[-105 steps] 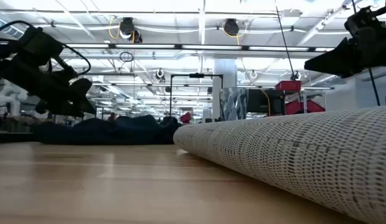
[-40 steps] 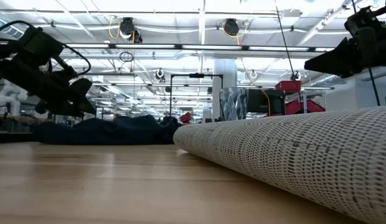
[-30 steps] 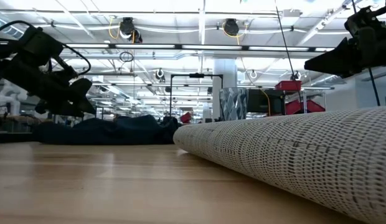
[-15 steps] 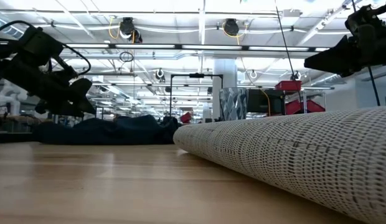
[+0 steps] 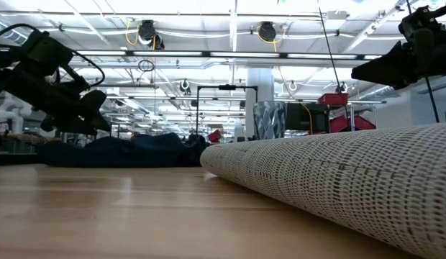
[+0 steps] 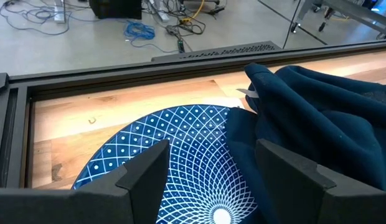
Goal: Set table place
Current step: Prepare the gray placemat
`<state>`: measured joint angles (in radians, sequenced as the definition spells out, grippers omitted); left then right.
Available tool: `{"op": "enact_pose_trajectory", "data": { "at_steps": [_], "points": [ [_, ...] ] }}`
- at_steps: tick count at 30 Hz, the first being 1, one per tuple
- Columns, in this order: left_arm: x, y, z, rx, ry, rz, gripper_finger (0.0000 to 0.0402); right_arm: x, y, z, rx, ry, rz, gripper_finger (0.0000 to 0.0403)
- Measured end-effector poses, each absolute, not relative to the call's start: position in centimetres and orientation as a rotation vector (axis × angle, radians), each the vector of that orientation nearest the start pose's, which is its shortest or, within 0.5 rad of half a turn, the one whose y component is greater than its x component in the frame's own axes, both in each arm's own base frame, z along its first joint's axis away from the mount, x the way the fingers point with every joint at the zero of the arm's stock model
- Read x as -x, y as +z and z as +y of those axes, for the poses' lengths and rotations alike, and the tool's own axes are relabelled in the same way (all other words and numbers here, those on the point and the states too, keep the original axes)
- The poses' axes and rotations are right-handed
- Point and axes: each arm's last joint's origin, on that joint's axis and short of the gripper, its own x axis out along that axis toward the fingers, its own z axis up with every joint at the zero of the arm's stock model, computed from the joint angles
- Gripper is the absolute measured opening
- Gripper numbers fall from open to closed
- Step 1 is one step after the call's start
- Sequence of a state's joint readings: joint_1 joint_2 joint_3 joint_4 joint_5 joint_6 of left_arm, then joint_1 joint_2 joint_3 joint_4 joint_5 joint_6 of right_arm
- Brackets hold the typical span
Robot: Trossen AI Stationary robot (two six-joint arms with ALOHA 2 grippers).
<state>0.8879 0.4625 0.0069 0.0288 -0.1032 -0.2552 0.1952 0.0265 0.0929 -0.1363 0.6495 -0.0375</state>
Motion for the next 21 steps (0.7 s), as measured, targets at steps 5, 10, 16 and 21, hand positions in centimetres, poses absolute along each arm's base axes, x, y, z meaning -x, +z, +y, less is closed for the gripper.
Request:
{"op": "enact_pose_trajectory", "data": {
  "at_steps": [5,10,16,21],
  "points": [
    [-7.32,13.13,9.47,0.384,1.023,0.242,0.0223,-8.87,17.81,-0.03,0.001,-0.455,0.078,0.0153],
    [-7.28,13.36,9.61,0.322,1.056,0.242,0.0223,-8.84,17.5,-0.03,-0.017,-0.457,0.101,0.0153],
    [-7.29,13.35,9.59,0.322,1.048,0.246,0.0223,-8.83,17.43,-0.04,-0.01,-0.457,0.11,0.0153],
    [-7.3,13.33,9.58,0.322,1.043,0.246,0.0223,-8.83,17.42,-0.04,0.016,-0.455,0.117,0.0153]
  ]
}}
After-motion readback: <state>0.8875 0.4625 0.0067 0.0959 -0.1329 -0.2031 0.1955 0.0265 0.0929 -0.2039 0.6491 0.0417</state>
